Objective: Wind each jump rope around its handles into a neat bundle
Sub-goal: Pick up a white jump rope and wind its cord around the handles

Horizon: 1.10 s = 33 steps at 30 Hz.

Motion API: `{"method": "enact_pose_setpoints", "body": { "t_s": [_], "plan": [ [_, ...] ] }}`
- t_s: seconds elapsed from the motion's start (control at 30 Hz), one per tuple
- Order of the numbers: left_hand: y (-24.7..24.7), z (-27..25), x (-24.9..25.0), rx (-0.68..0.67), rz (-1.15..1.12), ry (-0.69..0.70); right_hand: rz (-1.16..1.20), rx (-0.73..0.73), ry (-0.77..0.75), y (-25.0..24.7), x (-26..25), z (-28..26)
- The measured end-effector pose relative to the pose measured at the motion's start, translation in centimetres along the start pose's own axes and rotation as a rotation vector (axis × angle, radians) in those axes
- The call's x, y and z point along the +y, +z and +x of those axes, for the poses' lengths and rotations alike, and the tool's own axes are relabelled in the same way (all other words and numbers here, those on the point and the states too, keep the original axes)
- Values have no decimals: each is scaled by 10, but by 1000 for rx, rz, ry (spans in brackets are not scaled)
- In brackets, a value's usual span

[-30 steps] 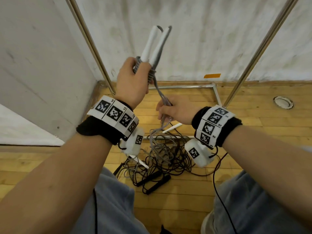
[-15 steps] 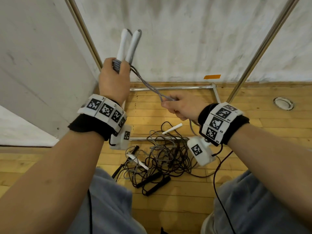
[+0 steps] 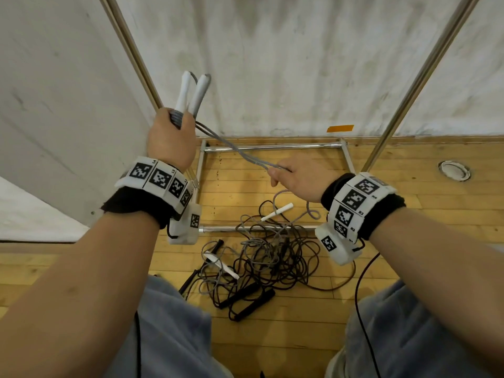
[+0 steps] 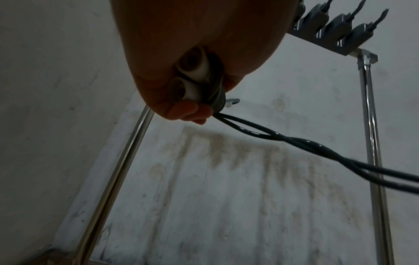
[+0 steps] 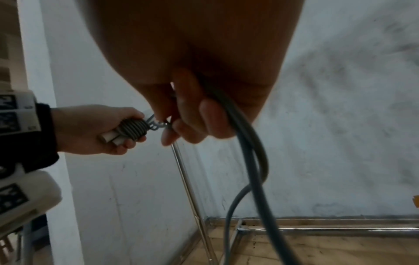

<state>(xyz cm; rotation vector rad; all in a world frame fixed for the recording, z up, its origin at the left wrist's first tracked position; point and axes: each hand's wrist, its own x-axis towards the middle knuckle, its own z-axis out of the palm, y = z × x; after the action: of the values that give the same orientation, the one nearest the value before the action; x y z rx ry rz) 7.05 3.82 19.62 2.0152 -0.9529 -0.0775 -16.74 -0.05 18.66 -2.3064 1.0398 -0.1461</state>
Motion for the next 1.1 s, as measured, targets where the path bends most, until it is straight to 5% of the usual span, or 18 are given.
{"method": "enact_pose_setpoints", "body": {
  "t_s": [0.17, 0.3, 0.5, 0.7, 0.97, 1.1],
  "plan": [
    [7, -5, -9, -166, 374, 89, 222, 121, -67, -18, -12, -2],
    [20, -22, -6, -490, 612, 185, 257, 302, -123, -28, -14, -1],
    [33, -58, 8, -893, 626, 425, 103, 515, -94, -38, 0, 9],
    [34, -81, 24, -895, 610, 654, 93, 555, -64, -39, 10, 14],
    [22, -93, 30, -995, 322, 704, 75, 490, -23, -44, 19, 15],
    [4, -89, 39, -911, 164, 706, 101, 363, 51, -51, 30, 12]
  ]
}}
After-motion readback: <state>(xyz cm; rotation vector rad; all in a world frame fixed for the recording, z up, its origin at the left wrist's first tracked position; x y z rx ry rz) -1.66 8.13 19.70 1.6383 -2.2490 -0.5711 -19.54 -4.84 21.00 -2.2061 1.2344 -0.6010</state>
